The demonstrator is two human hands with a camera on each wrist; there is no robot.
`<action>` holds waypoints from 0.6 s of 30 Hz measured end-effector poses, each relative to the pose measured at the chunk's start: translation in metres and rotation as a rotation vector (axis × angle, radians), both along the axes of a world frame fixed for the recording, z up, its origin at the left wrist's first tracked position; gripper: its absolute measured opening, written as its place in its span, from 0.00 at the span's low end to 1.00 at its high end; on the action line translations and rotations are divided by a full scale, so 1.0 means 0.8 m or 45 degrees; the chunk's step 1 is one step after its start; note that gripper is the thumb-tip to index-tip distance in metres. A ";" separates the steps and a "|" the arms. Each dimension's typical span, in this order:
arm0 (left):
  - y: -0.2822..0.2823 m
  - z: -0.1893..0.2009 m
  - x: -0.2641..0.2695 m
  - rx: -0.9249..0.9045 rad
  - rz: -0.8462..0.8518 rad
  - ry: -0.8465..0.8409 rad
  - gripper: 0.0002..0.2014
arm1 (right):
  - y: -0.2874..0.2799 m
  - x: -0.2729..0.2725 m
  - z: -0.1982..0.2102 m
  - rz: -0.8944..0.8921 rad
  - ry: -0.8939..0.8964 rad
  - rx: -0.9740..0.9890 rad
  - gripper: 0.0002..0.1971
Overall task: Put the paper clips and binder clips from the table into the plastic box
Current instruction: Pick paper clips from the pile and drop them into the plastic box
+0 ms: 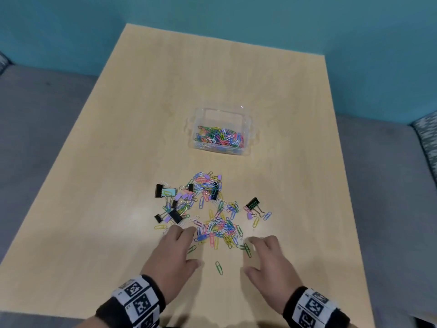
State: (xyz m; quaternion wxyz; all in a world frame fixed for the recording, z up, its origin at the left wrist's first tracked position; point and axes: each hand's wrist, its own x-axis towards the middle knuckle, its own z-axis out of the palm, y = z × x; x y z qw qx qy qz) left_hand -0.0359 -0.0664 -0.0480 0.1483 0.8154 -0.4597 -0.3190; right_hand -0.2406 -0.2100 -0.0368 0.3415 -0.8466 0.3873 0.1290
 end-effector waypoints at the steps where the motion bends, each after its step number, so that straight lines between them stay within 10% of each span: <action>1: -0.002 -0.002 -0.003 -0.004 -0.018 -0.010 0.36 | 0.006 0.003 -0.003 0.025 0.012 -0.008 0.32; 6: -0.050 -0.010 -0.010 -0.035 -0.057 -0.167 0.39 | 0.006 0.065 -0.022 0.122 -0.098 -0.159 0.38; 18: -0.100 -0.022 0.015 -0.084 -0.103 -0.228 0.03 | -0.033 0.112 -0.040 0.171 -0.166 -0.264 0.09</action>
